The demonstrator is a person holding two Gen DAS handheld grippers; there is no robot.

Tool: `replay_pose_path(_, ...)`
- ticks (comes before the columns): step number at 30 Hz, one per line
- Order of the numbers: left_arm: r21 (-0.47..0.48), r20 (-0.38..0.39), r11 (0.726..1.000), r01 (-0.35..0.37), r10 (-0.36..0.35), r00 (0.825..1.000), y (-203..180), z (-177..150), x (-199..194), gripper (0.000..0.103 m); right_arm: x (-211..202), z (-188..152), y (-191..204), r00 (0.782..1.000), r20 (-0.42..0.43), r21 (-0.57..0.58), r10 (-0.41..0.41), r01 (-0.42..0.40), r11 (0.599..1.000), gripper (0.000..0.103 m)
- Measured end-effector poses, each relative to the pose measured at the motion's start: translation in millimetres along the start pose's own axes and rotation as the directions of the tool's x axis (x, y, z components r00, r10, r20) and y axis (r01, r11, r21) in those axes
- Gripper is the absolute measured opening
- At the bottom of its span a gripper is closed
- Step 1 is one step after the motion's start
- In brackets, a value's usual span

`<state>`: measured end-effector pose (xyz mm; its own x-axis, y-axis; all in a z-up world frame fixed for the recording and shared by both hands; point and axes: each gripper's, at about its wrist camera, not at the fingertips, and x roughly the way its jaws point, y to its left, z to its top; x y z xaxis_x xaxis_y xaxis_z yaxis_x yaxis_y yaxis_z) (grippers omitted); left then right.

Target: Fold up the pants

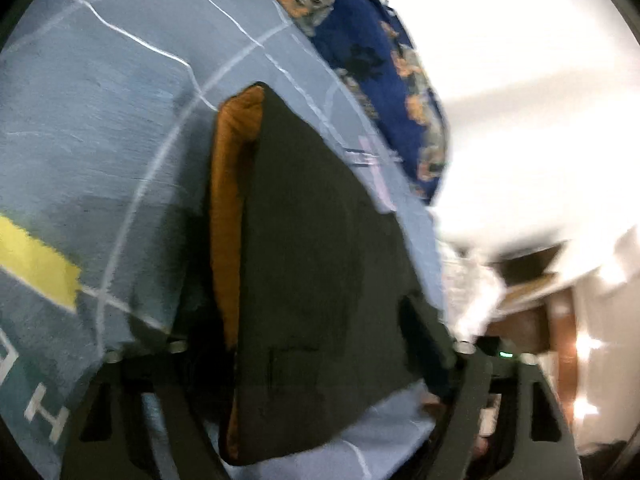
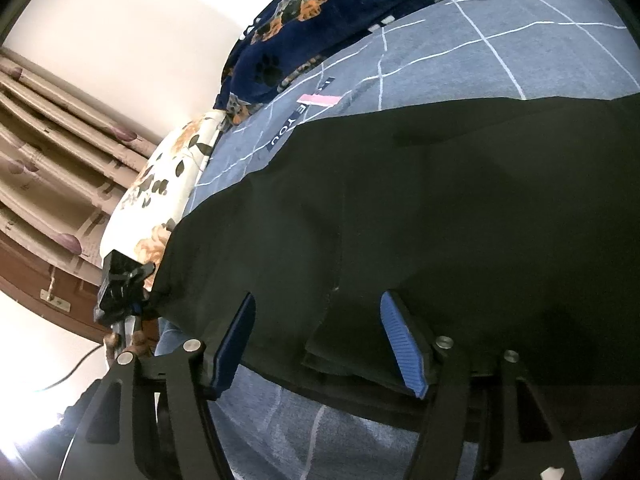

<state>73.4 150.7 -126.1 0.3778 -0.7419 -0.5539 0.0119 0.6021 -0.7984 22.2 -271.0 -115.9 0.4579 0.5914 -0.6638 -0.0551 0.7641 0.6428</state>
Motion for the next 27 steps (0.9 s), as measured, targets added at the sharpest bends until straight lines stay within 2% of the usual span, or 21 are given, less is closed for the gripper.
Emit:
replay_pose_path(1,0.021,0.003,0.997,-0.070,0.069,0.998,-4.0,-1.9,3.3,0.037,0.1,-0.1,0.1,1.000,0.000,-0.001,0.000,0.000,1.000,0.062)
replay_pose_path(2,0.029,0.006,0.992,-0.122,0.121,0.993,-6.9,-3.3,6.0,0.033,0.1,0.2,-0.2,1.000,-0.001,0.000,0.001,-0.001,1.000,0.062)
replay_pose_path(5,-0.007,0.021,0.992,-0.126,0.126,0.992,-14.3,-3.1,3.1,0.028,0.2,1.3,-1.2,1.000,-0.001,0.004,0.006,-0.006,1.000,0.062)
replay_pose_path(7,0.039,0.048,0.989,-0.145,0.143,0.989,-31.0,-4.2,-4.2,0.027,0.1,1.1,-1.5,1.000,0.000,0.004,0.007,-0.007,1.000,0.062)
replay_pose_path(11,0.166,0.102,0.975,-0.145,0.130,0.986,-75.9,-10.5,-13.9,0.026,0.5,0.9,-2.3,1.000,0.001,0.006,0.012,-0.012,1.000,0.062)
replay_pose_path(17,0.351,0.159,0.918,-0.183,0.134,0.978,-141.8,-23.4,-12.7,0.026,0.7,0.9,-3.1,1.000,0.001,0.012,0.020,-0.021,1.000,0.062)
replay_pose_path(22,0.414,0.183,0.884,-0.219,0.155,0.971,-172.0,-29.8,-0.8,0.026,1.1,2.9,-3.6,1.000,-0.001,0.019,0.027,-0.027,0.999,0.062)
replay_pose_path(27,0.430,0.189,0.871,-0.238,0.171,0.967,-185.9,-33.6,4.6,0.026,0.4,5.8,-5.3,0.999,-0.007,0.036,0.039,-0.039,0.999,0.062)
